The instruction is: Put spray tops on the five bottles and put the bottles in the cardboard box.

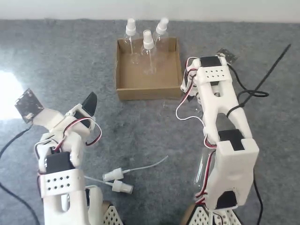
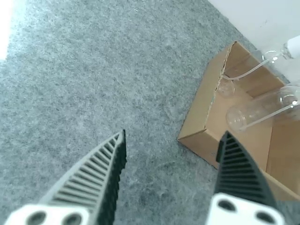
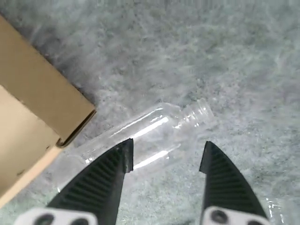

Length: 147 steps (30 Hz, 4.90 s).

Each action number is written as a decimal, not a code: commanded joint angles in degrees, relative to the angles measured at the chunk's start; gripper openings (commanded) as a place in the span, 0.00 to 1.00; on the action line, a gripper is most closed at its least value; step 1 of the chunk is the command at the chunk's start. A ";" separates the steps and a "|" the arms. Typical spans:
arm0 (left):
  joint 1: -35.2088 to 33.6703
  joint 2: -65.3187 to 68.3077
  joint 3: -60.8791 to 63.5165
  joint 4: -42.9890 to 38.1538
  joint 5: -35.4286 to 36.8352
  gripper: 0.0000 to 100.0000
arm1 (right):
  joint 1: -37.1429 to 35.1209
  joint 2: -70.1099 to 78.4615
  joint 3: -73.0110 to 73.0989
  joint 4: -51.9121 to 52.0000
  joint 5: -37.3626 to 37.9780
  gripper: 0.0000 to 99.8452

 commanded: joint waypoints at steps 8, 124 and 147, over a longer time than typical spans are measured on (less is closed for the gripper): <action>0.00 -0.79 -0.22 -1.32 -0.44 0.29 | 2.24 1.98 -4.40 10.24 5.98 0.21; -0.18 -0.79 -0.22 -1.32 -0.44 0.29 | -11.74 -14.02 30.86 -9.45 12.92 0.16; -0.26 -0.79 -0.22 -1.32 -0.44 0.29 | -15.87 -28.00 28.84 -7.25 45.63 0.16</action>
